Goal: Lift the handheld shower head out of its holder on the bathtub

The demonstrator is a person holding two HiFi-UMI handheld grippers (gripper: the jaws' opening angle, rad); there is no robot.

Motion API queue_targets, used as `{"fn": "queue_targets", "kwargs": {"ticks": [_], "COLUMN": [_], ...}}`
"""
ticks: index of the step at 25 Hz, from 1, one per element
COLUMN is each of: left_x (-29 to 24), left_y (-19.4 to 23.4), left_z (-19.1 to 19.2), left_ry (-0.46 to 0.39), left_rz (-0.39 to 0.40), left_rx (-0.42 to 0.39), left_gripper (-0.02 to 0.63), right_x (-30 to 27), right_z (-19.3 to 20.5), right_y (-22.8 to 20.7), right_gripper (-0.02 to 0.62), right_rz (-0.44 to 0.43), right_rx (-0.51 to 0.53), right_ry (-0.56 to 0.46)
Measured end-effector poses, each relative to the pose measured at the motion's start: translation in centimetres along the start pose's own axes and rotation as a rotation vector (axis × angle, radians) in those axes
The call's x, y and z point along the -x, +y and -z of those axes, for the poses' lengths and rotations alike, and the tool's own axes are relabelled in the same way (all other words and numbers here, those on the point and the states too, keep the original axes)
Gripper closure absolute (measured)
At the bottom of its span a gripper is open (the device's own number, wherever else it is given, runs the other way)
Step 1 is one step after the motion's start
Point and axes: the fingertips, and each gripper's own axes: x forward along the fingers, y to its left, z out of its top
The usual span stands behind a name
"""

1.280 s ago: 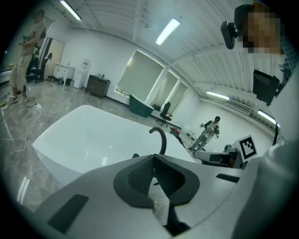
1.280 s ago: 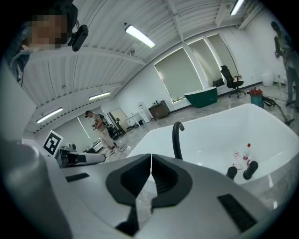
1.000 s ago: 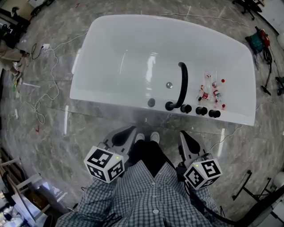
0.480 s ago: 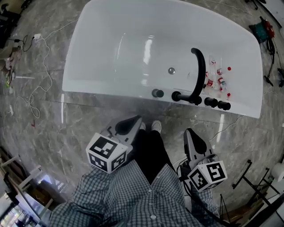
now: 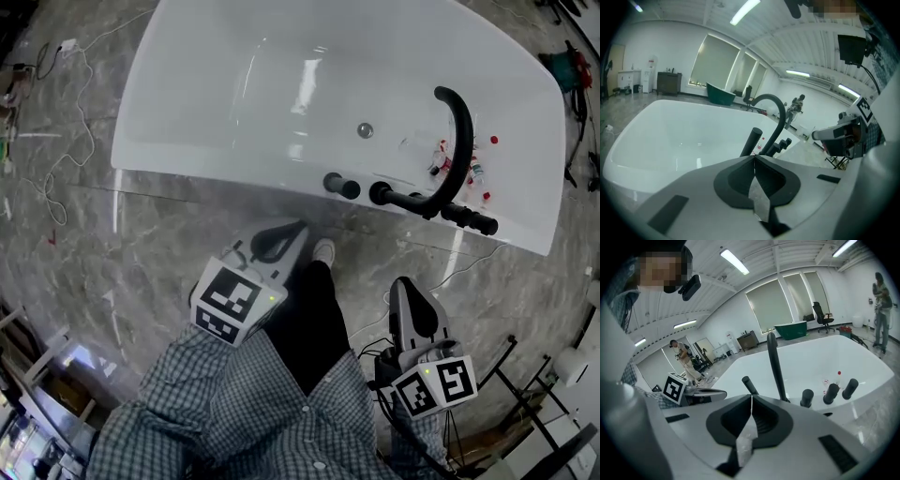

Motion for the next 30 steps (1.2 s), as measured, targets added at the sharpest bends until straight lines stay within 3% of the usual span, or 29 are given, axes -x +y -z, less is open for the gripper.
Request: {"fn": "queue_targets", "kwargs": {"ticks": [8,18,24,30], "left_x": [-4.8,-9.7,-11.5,-13.6], "left_y": [1.5,4.9,5.8,5.6], "left_z": [3.0,6.6,7.4,8.4], "left_ry": [0.031,0.062,0.068,0.130], "left_rz": [0.025,-0.037,-0.051,-0.017], "left_rx": [-0.130,-0.181,-0.162,-0.250], "left_gripper": [0.595,0.590,0.536,0.481], "right_x": [-1.6,-4.3,-5.0,-5.3], "right_z": [2.7,6.0,6.9,7.2], "right_y": [-1.2,-3.3,-3.9,-4.8], "right_gripper": [0.577,0.577,0.577,0.577], "right_rz": [0.007,0.010,0.006,0.016], "right_rx": [0.010,-0.009,-0.022,-0.027], "right_ry": [0.075,0.151,0.168,0.179]}}
